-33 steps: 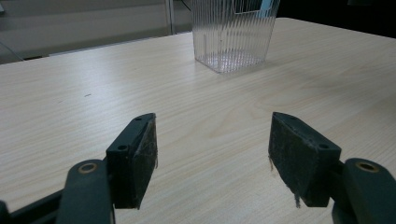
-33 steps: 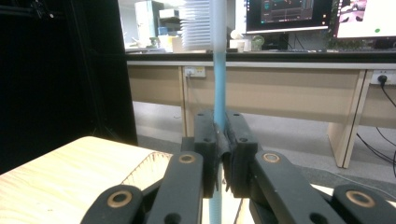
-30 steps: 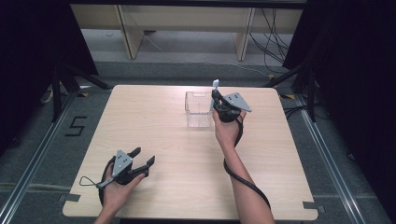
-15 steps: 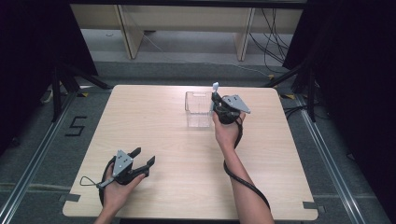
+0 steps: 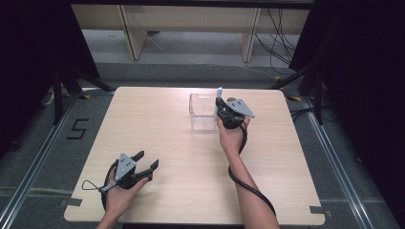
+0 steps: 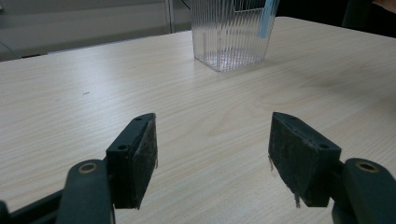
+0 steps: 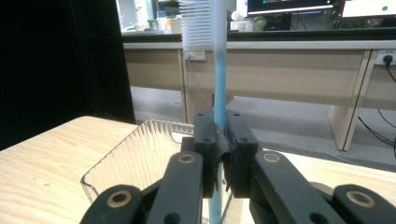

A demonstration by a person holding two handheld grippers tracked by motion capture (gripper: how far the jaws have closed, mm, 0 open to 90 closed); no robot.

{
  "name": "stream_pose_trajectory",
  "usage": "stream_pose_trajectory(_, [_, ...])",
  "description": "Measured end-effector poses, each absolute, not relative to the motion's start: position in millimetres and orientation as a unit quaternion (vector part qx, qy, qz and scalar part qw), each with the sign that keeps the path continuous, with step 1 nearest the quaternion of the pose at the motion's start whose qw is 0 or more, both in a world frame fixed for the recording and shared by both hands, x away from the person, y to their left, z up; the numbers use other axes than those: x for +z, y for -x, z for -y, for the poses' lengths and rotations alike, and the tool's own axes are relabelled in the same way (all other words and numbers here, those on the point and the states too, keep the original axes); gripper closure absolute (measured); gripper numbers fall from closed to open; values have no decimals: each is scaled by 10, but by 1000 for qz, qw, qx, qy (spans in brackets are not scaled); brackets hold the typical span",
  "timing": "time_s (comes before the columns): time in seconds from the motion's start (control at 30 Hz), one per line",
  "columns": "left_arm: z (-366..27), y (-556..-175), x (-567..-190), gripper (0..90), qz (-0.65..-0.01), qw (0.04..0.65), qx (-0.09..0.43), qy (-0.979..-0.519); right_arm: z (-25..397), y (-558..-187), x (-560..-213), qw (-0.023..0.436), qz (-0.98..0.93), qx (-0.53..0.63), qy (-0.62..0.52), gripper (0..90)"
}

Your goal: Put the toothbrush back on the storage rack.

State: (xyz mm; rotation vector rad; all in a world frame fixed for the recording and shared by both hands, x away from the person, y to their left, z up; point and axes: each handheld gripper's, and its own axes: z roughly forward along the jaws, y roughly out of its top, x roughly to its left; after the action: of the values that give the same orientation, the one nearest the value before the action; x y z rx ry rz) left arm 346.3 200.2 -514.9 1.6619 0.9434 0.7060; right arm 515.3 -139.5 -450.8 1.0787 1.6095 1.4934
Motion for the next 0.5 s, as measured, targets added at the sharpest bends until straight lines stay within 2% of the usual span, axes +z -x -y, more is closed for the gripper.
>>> stream_pose_trajectory(0.5, [-1998, -3467, -5157, 323, -393, 525, 294, -695, 1394, -5116, -4602, 330, -621, 568, -427, 843])
